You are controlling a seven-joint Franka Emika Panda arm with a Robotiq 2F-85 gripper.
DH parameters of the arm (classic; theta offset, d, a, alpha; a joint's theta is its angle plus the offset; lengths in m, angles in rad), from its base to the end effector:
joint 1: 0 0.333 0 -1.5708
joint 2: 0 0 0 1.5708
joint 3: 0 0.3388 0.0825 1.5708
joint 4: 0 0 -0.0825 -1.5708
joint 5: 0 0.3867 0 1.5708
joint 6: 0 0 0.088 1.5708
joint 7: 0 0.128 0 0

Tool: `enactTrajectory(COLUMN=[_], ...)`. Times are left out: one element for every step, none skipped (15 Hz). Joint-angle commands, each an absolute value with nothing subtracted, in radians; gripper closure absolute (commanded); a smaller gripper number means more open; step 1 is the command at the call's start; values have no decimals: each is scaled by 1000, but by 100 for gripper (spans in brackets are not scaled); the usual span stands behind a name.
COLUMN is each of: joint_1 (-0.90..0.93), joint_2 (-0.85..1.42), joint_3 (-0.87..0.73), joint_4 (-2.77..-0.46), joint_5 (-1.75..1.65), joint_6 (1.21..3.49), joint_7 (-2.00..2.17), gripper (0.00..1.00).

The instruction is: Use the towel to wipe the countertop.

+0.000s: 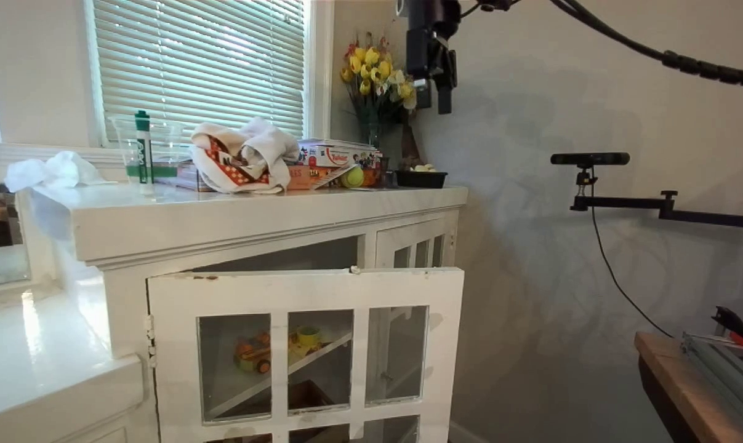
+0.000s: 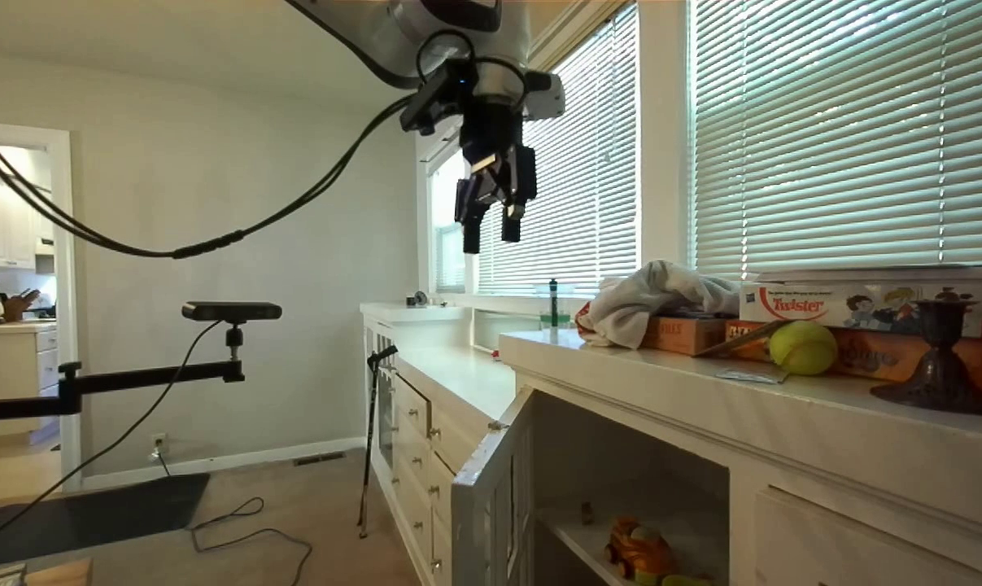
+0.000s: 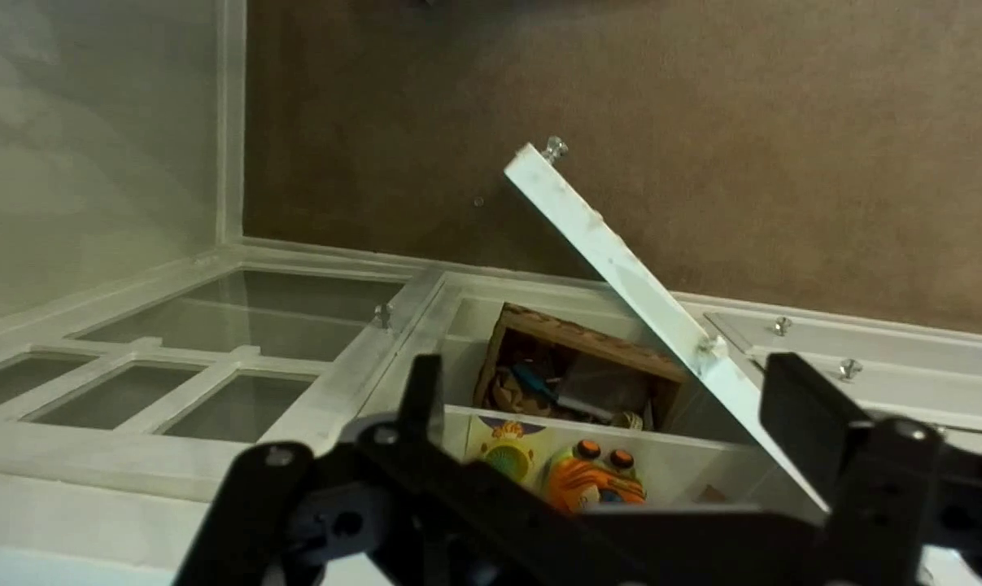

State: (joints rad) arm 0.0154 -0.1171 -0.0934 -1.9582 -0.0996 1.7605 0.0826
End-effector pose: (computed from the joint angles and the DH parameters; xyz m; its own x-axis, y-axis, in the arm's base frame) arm 0.5122 -0.0526 0.5208 0.9874 -0.1393 -0.0744 -0.1324 -0.9870 0.0914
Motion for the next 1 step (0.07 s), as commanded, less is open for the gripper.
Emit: enactTrajectory(joint_1=[-18], joint_2=[-147], joint_3=[-76], joint_4=[-2000], joint_5=[-97], joint_6=[1766], joint_7=[64], gripper=[0])
